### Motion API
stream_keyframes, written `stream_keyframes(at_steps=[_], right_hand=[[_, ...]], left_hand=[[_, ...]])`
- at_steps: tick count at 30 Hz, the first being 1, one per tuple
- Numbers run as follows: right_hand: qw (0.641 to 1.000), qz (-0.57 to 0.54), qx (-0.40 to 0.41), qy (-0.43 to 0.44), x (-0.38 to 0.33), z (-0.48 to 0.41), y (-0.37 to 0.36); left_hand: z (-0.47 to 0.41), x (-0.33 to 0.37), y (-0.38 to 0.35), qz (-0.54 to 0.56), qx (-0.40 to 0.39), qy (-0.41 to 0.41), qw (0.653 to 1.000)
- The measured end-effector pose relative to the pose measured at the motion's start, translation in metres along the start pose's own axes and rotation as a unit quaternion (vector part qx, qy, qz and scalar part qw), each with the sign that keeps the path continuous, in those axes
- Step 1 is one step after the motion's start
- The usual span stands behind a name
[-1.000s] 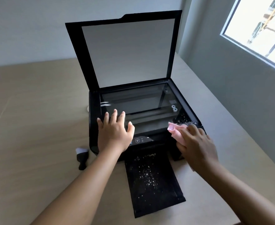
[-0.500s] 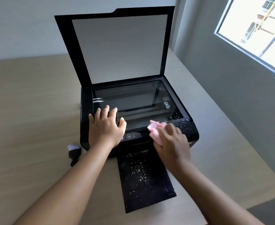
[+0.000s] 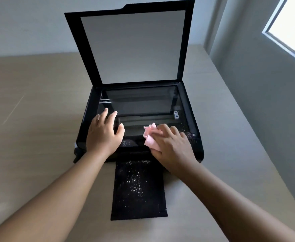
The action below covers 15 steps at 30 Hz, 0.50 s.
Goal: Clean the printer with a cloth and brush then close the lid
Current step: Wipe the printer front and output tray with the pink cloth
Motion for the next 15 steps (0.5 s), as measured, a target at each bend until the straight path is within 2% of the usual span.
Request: stream_keyframes(at_steps=[2, 5, 7, 9, 13, 15], right_hand=[[1.000, 0.004, 0.018, 0.015, 0.015, 0.017, 0.004], [0.996, 0.013, 0.067, -0.064, 0.064, 0.038, 0.010], [0.992, 0.020, 0.081, -0.092, 0.067, 0.034, 0.007], [0.997, 0.015, 0.059, -0.056, 0.039, 0.018, -0.003], [0.997, -0.024, 0.014, 0.078, -0.006, 0.009, -0.016], [0.997, -0.020, 0.014, 0.067, 0.005, 0.014, -0.015]], left_hand=[[0.005, -0.002, -0.003, 0.004, -0.003, 0.018, 1.000], [0.005, -0.001, -0.001, -0.005, 0.009, 0.025, 1.000], [0.004, 0.000, 0.002, -0.014, 0.020, 0.022, 0.999], [0.004, 0.000, 0.002, -0.020, 0.025, 0.019, 0.999], [0.004, 0.001, 0.000, -0.018, 0.020, 0.013, 1.000], [0.005, 0.001, 0.001, -0.012, 0.023, 0.011, 1.000]])
Point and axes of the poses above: each hand's wrist, its own z-axis away from the middle knuckle, its own y-axis out of the back of the hand, x = y × z, the point moved 10 cm from there along -z, towards the middle knuckle, and after that the axes turned 6 degrees about x, right-handed, at the moved point
